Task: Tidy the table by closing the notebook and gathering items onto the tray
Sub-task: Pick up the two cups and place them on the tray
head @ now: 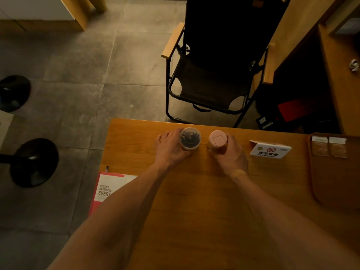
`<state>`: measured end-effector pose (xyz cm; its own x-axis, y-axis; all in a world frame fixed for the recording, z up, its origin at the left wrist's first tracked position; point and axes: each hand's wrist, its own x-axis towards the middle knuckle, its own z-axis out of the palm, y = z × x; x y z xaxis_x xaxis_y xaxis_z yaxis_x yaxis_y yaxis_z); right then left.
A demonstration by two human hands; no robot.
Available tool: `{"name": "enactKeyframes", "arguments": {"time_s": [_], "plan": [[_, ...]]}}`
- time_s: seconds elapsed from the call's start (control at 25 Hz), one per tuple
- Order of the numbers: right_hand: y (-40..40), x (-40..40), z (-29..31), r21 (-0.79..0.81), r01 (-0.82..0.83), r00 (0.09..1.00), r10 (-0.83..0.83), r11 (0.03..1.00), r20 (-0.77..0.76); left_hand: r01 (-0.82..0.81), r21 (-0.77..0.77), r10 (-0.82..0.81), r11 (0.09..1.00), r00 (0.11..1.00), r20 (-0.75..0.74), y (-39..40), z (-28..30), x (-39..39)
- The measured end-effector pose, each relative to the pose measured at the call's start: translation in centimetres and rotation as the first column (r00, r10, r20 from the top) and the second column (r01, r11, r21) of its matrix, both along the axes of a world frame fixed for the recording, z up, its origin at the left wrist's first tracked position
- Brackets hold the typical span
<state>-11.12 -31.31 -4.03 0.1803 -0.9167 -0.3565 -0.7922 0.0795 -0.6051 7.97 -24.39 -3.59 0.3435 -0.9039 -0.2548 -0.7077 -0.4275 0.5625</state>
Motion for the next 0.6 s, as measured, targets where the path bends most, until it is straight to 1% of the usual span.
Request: {"name": "enactKeyframes", "arguments": {"time_s": [0.12,0.2,0.6], "plan": [[-0.4,0.5,0.1,0.064,0.053,0.996,-0.057,0.997,0.066,-0.018,-0.004,0.018,1.000,0.999,-0.027,0.0,0.3,-0.1],[-0.6,0.6,0.3,0.089,0.077,0.994,-0.084,0.993,0.074,-0.025,-0.001,0.025,1.000,0.999,-0.038,0.1,0.5,-0.2],[1.2,-0.4,2.1,0.097,0.013,1.000,-0.013,0.995,0.007,-0.093,-0.012,0.091,0.996,0.988,-0.129,1.9,1.5,-0.6]]}}
